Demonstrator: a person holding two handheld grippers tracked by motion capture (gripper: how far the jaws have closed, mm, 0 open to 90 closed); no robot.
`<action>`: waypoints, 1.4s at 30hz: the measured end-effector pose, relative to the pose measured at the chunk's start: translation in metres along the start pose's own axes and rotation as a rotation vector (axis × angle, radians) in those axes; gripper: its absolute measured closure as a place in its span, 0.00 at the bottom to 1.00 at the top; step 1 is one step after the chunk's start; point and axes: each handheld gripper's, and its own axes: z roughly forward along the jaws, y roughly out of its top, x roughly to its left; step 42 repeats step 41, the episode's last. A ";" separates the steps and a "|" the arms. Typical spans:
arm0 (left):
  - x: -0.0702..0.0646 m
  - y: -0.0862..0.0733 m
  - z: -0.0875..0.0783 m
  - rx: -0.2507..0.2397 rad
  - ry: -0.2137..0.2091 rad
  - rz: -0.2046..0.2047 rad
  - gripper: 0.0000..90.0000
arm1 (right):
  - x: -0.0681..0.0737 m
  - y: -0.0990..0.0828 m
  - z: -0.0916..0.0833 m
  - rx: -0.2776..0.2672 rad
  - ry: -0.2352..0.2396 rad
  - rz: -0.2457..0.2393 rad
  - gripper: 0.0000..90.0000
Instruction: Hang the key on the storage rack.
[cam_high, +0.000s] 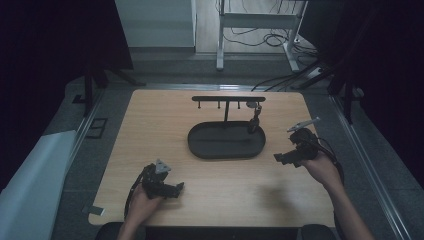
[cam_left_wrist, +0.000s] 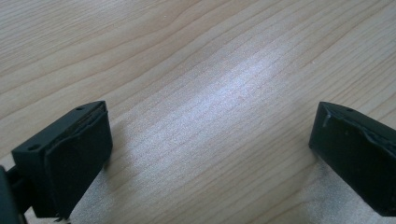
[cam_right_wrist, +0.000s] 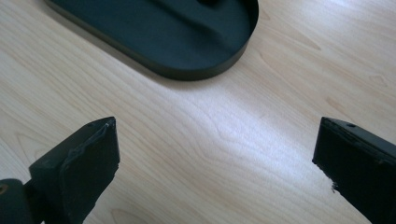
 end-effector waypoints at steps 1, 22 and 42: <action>0.000 0.000 0.000 0.000 0.000 0.000 0.00 | 0.000 -0.003 0.000 -0.004 -0.003 -0.002 0.00; -0.001 0.000 0.000 -0.001 0.001 -0.004 0.00 | 0.020 -0.060 0.036 -0.075 0.024 0.060 0.00; -0.001 0.000 0.000 0.000 0.000 -0.004 0.00 | 0.036 -0.100 0.075 -0.106 0.020 0.074 0.00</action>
